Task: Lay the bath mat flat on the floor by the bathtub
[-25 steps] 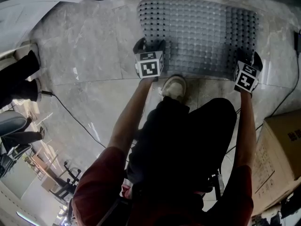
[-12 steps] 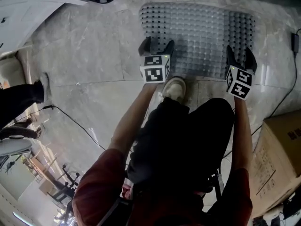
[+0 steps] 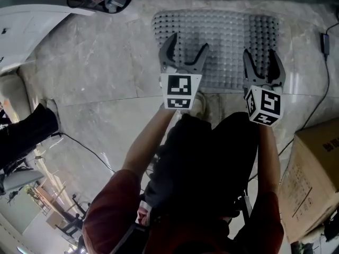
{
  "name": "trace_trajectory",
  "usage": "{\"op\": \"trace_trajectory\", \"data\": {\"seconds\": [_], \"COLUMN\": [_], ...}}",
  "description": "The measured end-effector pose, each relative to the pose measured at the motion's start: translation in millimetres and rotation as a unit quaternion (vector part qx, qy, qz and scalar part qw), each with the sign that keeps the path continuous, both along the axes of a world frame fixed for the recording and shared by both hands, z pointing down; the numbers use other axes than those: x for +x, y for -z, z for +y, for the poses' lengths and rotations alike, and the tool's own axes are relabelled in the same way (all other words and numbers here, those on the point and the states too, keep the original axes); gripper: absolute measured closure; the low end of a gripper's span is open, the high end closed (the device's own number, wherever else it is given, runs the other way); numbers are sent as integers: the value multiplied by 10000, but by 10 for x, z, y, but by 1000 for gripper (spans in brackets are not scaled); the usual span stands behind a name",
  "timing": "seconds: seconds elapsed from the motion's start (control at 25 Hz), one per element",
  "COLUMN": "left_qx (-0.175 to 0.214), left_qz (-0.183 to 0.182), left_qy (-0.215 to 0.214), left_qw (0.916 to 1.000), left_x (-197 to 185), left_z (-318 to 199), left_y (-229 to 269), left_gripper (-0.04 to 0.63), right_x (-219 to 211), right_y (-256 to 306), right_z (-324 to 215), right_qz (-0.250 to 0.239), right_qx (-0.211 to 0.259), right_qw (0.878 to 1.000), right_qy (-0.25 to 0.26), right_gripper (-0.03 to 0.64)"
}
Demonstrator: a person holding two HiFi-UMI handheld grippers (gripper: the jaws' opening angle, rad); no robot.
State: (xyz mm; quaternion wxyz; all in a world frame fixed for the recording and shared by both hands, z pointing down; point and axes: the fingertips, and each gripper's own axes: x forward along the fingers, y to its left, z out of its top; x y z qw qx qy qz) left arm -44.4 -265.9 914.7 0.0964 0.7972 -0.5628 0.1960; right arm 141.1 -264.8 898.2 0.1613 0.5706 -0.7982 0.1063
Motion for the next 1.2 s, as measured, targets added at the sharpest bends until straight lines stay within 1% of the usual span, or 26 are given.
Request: {"op": "trace_trajectory", "data": {"seconds": [0.08,0.16,0.32,0.52,0.64,0.72,0.84,1.0,1.2], "left_qx": [262,420,587,814,910,976,952,931,1003], "left_qz": [-202,-246,-54,64,131,214,267,281,402], "left_qy": [-128,-196,-240,-346,-395,-346,-304,-343,-247], "left_qw": [9994,9986,9980,9961,9950,9944,9946,9947,9938], "left_x": [65,102,141,182,226,236,244,294,289], "left_z": [-44,-97,-161,-209,-172,-130,-60,38,152], "left_y": [156,287,619,1249,1692,2021,2499,3209,4229], "left_gripper": [247,247,247,247,247,247,247,247,247], "right_x": [-50,-100,-123,-109,-88,-78,-63,-53,-104], "right_y": [170,334,628,1144,1530,1806,2268,2989,4010], "right_z": [15,6,-25,-32,21,68,108,158,221], "right_qz": [-36,-60,-133,-213,-255,-243,-195,-173,-202], "right_qx": [161,324,507,633,693,704,708,766,886], "right_qw": [9999,9994,9986,9977,9971,9971,9972,9968,9958], "right_qy": [42,65,1,-112,-174,-179,-166,-151,-123], "right_gripper": [298,298,298,298,298,298,298,298,298]}}
